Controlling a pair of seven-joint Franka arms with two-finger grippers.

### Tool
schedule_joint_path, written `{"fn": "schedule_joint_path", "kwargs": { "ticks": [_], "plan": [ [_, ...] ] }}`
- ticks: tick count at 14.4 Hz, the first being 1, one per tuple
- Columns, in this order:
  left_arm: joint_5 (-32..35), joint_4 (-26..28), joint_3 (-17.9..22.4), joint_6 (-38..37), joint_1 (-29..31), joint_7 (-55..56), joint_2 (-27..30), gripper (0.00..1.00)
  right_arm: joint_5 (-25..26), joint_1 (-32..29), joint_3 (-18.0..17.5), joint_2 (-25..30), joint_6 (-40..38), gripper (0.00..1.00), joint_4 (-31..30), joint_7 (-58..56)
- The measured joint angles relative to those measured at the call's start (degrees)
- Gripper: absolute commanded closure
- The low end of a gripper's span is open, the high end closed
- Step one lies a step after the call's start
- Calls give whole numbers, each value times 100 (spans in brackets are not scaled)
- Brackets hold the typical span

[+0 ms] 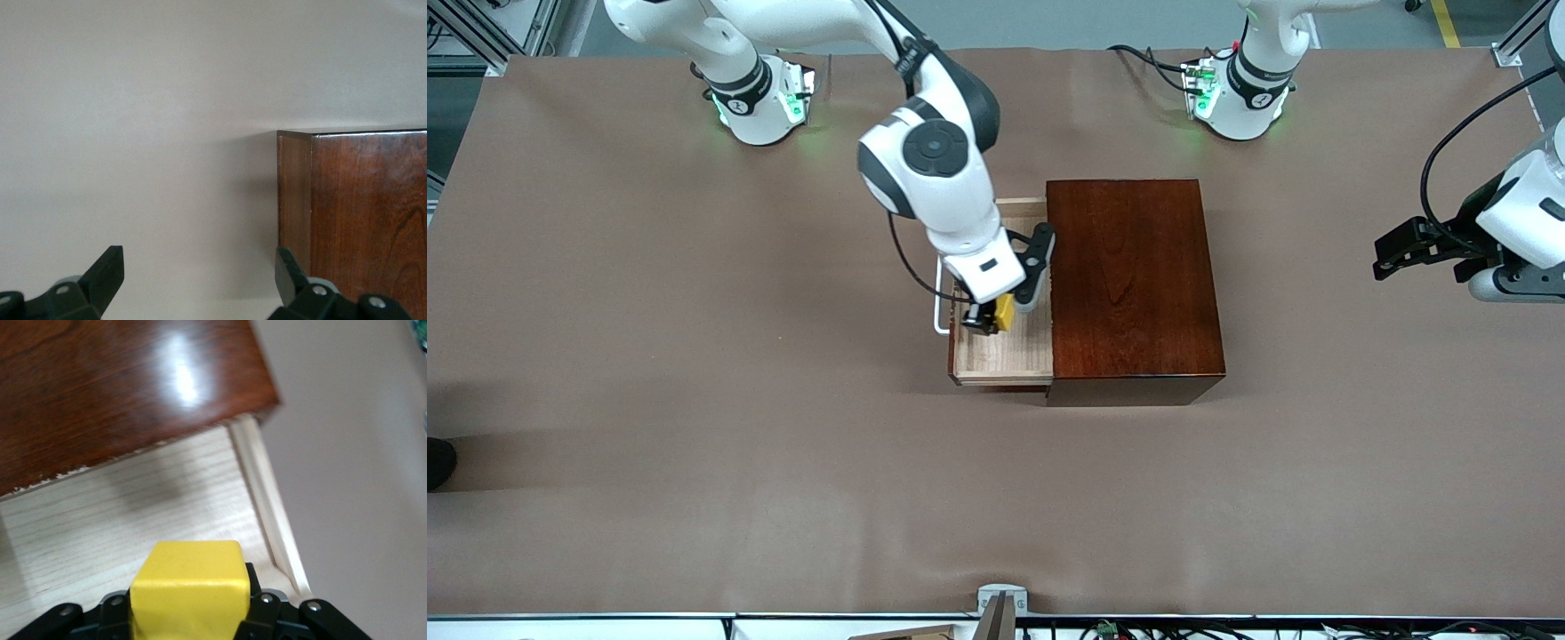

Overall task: Open drawer, take yellow block, close drawer
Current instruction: 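Lift the yellow cube out with the right gripper and carry it aside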

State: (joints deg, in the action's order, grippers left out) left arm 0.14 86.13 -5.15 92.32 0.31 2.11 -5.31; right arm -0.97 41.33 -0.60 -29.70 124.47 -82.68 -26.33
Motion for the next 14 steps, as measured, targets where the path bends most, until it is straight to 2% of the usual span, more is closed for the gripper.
{"fn": "schedule_joint_path", "kwargs": {
  "ticks": [4,9,14],
  "plan": [
    [0,2,-5,0,-34,0,0,0,-1,-370,36,460,-704,100,-11,974],
    [0,6,-160,3,-83,9,0,0,-3,-1469,68,932,-1466,100,-267,1023],
    [0,40,-358,3,-118,12,-3,0,-5,-2591,83,1172,-1576,100,-758,1023]
  ]
}}
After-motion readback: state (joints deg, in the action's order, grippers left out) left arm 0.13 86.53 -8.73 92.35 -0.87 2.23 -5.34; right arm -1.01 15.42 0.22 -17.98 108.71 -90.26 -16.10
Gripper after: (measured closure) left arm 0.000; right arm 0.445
